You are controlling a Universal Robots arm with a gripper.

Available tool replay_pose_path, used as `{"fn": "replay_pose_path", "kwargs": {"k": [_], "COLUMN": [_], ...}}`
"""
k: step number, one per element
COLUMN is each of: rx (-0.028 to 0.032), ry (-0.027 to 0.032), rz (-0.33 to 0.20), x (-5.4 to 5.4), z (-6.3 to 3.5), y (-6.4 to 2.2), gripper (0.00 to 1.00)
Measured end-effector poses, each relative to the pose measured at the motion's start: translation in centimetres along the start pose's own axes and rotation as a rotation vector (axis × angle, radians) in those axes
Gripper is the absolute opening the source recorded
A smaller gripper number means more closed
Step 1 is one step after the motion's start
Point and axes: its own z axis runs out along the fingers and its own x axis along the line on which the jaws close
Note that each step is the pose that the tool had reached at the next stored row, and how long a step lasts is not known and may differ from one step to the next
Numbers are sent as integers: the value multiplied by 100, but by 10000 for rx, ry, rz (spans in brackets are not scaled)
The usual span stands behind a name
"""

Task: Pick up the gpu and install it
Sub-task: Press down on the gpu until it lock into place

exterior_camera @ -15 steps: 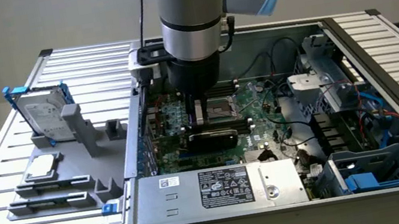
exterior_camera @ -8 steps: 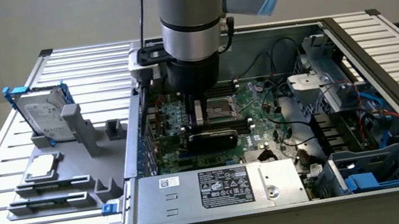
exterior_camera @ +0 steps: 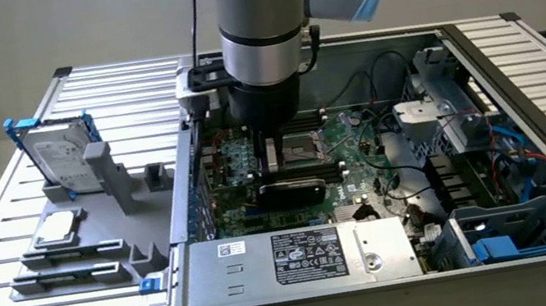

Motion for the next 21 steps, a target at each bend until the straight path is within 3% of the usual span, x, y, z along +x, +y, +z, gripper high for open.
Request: {"fn": "replay_pose_path", "kwargs": {"k": [4,10,13,19,21], "rx": [0,-104,-273,-745,-843], "ry": [-29,-8,-17,-23,6], "rz": [1,1,3,8,11], "x": [-3,-3,-5,-7,-8], "z": [-21,-164,-169,-169,-168], "y": [1,42,91,191,216], "gripper": [11,11,11,11,11]}}
